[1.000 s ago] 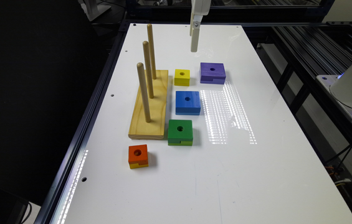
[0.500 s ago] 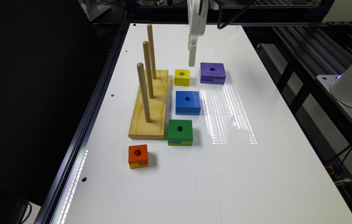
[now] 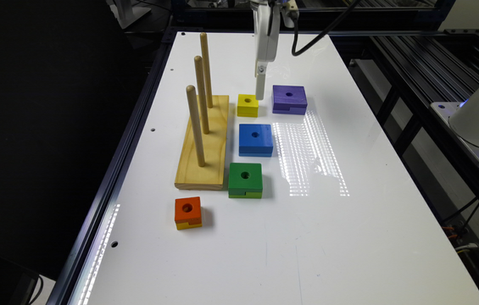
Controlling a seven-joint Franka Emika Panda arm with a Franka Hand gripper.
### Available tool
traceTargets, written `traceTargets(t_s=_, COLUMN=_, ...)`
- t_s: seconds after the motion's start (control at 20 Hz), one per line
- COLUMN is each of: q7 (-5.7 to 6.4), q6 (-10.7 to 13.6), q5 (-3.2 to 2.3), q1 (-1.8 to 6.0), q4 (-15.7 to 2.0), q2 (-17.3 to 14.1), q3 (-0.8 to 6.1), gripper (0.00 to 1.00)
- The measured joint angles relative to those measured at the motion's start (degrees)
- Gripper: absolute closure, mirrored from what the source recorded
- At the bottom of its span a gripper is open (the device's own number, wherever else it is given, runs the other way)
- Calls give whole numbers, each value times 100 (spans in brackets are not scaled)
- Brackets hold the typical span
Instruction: Pick up yellow block.
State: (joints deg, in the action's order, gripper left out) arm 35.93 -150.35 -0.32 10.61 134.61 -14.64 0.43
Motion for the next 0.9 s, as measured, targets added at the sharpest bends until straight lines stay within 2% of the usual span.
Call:
traceTargets(t_s=0.2, q7=4, q6=0, q5=0, q1=-4, q4=-90, q2=-37, q3=57, gripper=0)
traceTargets(t_s=0.5, q7=4, q6=-8, q5=0, q1=-4, q4=-96, q2=-76, q3=64, gripper=0)
traceTargets(t_s=0.8, q7=4, q6=-466, q5=0, q1=-4, q4=-163, q2=-608, q3=64, gripper=0)
traceTargets(t_s=0.9, q7=4, q6=-484, q5=0, q1=-4, q4=-247, q2=-712, q3=65, gripper=0)
